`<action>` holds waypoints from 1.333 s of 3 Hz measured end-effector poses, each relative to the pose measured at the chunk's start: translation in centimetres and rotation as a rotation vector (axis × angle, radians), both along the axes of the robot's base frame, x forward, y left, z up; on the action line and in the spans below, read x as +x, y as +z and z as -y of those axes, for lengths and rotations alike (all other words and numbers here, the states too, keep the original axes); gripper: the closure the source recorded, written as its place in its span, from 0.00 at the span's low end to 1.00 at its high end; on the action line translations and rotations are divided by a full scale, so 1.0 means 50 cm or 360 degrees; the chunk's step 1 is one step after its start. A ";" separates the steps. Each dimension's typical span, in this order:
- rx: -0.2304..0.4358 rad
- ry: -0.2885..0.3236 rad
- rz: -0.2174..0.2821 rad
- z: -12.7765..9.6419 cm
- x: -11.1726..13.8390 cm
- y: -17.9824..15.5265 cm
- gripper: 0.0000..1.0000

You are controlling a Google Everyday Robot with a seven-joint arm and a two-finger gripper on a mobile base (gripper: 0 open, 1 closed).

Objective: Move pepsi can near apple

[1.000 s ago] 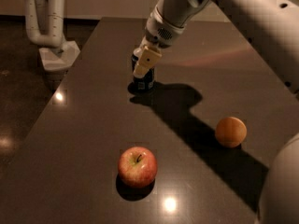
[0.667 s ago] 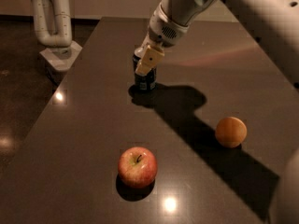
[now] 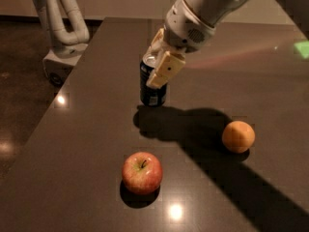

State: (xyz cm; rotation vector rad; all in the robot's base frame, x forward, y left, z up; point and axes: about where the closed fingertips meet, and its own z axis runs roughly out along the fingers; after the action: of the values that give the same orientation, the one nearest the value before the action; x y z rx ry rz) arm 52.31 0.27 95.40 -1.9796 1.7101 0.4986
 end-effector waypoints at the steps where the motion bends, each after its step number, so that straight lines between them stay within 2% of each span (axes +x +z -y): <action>1: 0.0012 0.0204 0.0017 0.006 -0.084 0.005 1.00; 2: 0.0016 0.0413 0.0042 0.014 -0.157 -0.003 1.00; 3: -0.0007 0.0601 0.0061 0.015 -0.202 -0.027 1.00; 4: -0.0044 0.0741 0.0062 0.013 -0.229 -0.055 1.00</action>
Offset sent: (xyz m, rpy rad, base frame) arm -0.1253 -0.0192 -0.0122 0.0075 -0.0470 0.4625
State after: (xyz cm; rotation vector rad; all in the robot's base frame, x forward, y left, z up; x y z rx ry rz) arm 40.84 -0.40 92.64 -2.3968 1.2312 0.5872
